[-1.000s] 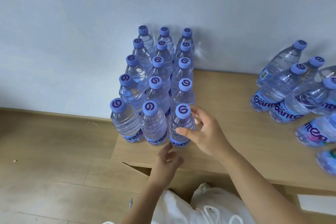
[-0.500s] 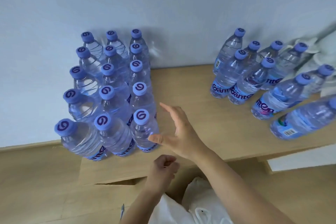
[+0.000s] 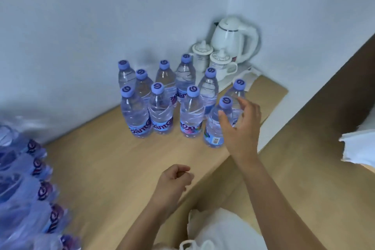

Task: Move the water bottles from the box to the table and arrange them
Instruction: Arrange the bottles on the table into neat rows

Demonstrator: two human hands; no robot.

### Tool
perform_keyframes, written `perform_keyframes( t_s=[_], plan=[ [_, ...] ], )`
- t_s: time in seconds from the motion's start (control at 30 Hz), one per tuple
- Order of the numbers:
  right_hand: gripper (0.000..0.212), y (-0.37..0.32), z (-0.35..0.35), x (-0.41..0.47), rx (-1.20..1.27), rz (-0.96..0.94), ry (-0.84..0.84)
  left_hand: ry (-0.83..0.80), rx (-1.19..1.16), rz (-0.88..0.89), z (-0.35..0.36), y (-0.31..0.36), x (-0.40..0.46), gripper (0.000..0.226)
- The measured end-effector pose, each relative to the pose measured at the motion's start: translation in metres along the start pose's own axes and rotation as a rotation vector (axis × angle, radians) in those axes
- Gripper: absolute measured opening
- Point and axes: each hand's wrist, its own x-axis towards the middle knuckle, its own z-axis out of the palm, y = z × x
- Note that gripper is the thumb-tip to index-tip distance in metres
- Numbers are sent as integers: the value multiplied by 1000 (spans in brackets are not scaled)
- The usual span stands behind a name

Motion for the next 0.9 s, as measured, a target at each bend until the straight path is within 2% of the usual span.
perform_keyframes(
  t_s=[0.1,0.2,0.33,0.43,0.57,0.63,0.7,0.77,0.83,0.9],
  plan=[
    [62,23,4,10,22,165,-218,-41,17,1,22,12,16,13],
    [53,38,12,14,75,182,-331,-38,48,10,35,20,34,18],
    [37,44,17,29,47,159,-357,-4,84,8,37,23,50,32],
    [36,37,17,37,-32,93,-374,30,118,29,31,21,54,47],
    [37,11,20,46,117,-8,-495,53,172,135,18,21,50,74],
    [43,-7,30,50,236,-3,-604,-2,17,191,7,21,44,82],
    [36,-24,44,51,437,43,-768,-96,-195,214,-12,22,36,80],
    [26,-37,59,47,660,57,-966,-246,-327,208,-33,24,24,71],
    [29,-48,76,38,819,133,-1079,-405,-401,235,-51,23,8,60],
    [31,-56,91,25,922,231,-1157,-458,-419,243,-62,21,-6,50]
  ],
)
